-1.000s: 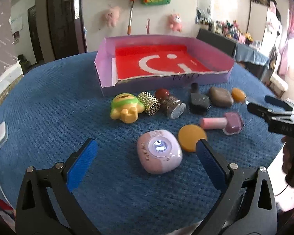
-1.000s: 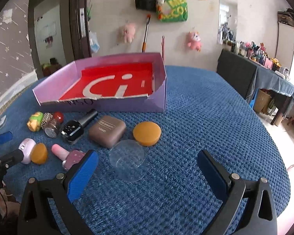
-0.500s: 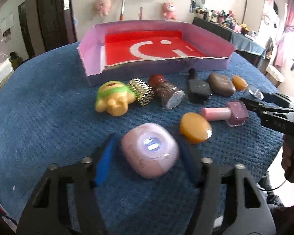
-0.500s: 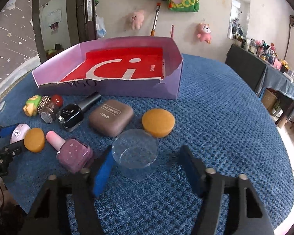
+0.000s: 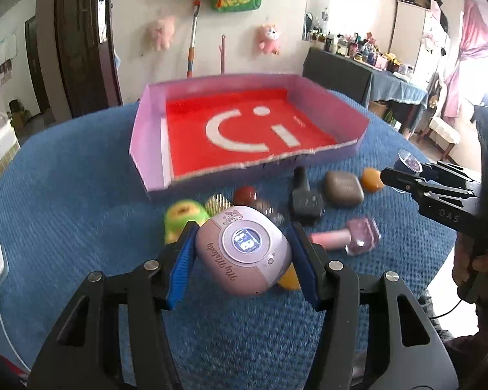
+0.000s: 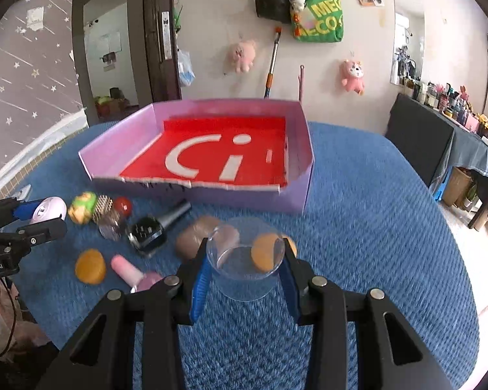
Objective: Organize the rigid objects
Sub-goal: 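Grasp the pink speaker with the left tool while the right tool grasps the glass cup, then lower the speaker into the box with the left tool while the right tool places the cup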
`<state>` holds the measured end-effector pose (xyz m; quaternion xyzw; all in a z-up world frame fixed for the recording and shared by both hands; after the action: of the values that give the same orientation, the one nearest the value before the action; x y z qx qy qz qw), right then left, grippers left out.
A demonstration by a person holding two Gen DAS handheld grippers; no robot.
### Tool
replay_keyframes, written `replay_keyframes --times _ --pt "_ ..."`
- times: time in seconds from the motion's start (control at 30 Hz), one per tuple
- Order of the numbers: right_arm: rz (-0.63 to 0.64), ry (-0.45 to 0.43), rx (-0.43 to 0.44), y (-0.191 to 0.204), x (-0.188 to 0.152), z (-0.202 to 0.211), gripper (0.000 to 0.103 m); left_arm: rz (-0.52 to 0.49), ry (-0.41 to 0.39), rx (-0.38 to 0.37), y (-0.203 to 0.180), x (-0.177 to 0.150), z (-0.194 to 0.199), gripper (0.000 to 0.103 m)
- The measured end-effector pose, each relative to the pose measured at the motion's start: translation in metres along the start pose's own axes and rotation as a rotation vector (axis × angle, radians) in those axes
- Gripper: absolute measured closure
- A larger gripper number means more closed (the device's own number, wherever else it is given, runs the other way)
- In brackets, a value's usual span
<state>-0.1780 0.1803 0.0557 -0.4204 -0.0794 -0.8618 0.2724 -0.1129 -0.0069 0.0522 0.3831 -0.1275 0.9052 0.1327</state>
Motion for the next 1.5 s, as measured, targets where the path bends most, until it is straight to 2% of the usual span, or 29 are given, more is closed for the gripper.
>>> replay_keyframes --times 0.2,0.33,0.43,0.6,0.9,1.0,1.1,1.27,1.5 --pt "0.014 -0.019 0.024 -0.001 0.033 -0.001 0.062 0.012 0.002 -0.026 0.007 0.031 -0.005 0.05" --pt "0.038 -0.008 0.044 0.001 0.06 -0.017 0.062 0.018 0.04 -0.03 0.018 0.057 -0.023 0.05" --pt "0.074 0.022 0.045 0.005 0.082 -0.04 0.062 0.02 0.086 -0.045 0.026 0.075 -0.039 0.05" --pt "0.125 0.129 0.06 0.012 0.099 -0.082 0.061 -0.013 0.183 0.001 0.043 0.088 -0.071 0.05" --pt "0.22 0.353 0.059 0.015 0.091 -0.139 0.061 -0.057 0.353 0.027 0.054 0.085 -0.116 0.05" --pt "0.298 0.361 0.009 0.018 0.086 -0.146 0.061 -0.062 0.393 0.03 0.056 0.083 -0.126 0.05" --pt "0.302 0.385 0.022 0.022 0.086 -0.148 0.061 -0.071 0.406 0.039 0.057 0.082 -0.132 0.05" --pt "0.355 0.419 -0.006 0.025 0.077 -0.155 0.061 -0.067 0.437 0.045 0.06 0.074 -0.139 0.05" --pt "0.384 0.418 -0.024 0.025 0.074 -0.156 0.062 -0.051 0.441 0.036 0.063 0.071 -0.135 0.049"
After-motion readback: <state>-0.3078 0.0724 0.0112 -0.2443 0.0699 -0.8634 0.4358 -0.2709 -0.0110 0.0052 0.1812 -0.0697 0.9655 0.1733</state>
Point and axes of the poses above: each gripper's, at about its wrist camera, not at the fingertips, and z roughly against the way its jaws point, y to its left, x to its top, the point moved 6 cm from there along -z, roughly the way its jaws point, and after that the axes turned 7 degrees about -x, right-handed, at the moved point
